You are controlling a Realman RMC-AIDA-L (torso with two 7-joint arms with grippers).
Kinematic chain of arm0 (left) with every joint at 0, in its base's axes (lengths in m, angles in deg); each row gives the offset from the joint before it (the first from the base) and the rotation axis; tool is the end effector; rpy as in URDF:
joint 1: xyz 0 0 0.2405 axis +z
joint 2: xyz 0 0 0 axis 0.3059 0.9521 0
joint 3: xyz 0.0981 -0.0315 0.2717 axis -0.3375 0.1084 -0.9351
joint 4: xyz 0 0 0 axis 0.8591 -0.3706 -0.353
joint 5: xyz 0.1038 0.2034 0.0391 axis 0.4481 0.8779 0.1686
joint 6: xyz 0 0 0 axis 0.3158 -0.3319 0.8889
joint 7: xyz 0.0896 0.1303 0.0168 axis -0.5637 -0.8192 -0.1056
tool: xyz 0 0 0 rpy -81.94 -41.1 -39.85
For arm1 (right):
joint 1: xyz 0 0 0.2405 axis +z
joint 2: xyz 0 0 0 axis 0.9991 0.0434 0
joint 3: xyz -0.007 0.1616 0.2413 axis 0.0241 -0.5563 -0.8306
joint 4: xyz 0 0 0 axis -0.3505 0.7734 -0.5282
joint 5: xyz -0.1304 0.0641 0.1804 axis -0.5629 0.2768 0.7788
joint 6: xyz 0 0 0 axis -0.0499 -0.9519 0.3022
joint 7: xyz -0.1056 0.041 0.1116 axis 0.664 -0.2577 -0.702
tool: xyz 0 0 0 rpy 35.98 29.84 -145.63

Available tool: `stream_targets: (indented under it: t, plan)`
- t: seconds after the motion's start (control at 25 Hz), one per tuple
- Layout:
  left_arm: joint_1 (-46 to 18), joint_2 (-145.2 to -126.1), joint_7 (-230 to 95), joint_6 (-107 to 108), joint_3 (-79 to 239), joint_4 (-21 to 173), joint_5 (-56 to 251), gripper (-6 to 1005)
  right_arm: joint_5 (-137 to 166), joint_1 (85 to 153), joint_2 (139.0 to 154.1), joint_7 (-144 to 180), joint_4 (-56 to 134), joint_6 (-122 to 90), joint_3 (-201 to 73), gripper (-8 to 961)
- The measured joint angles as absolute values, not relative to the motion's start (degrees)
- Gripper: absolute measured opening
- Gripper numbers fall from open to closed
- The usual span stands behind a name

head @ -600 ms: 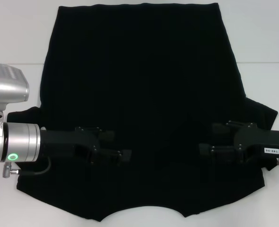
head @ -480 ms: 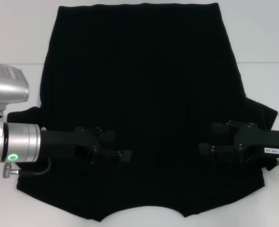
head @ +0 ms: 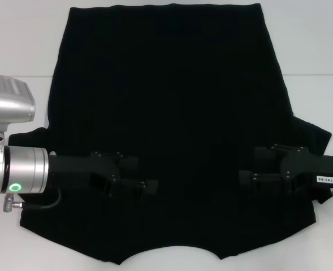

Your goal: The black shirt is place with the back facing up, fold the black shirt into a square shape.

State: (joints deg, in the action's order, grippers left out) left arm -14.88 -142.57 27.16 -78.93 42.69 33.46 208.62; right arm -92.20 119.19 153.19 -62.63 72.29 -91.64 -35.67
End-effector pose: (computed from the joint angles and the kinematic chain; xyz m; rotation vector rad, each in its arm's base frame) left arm -0.2778 0.3787 -0.0450 -2.7797 -0.8605 -0.5182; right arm 0.3098 0.3783 -0.0332 -2.6684 0.7643 0.5848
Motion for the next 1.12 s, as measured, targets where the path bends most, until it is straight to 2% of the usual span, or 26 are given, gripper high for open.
stream_targets:
  t: [0.2,0.44,0.64,0.8,0.88,1.12]
  plan:
    - [-14.65,-141.7,32.16,-78.77,47.67,33.04,208.63,922,-92.22,120.26,152.64,-74.08,73.05,-87.56,-36.75,941]
    - [-13.37,-138.93,46.13,-80.25,57.65,30.59,208.65,919,-92.54,124.33,148.82,-96.51,72.89,-81.94,-36.15,941]
    - [-12.13,-137.34,55.08,-83.74,64.61,27.86,211.59,917,-92.48,128.02,145.42,-110.01,73.16,-80.77,-36.65,941]
    - [-12.1,-136.43,61.14,-85.06,68.75,26.55,217.49,866,-92.65,129.87,143.15,-115.28,73.62,-80.76,-36.2,941]
    - [-12.22,-136.14,63.24,-84.39,70.5,26.15,220.9,841,-92.65,130.22,142.78,-116.49,74.56,-81.31,-36.11,941]
    - [-12.1,-136.0,66.34,-78.51,71.68,26.41,224.07,644,-92.65,130.18,142.16,-117.7,75.57,-81.9,-36.06,941]
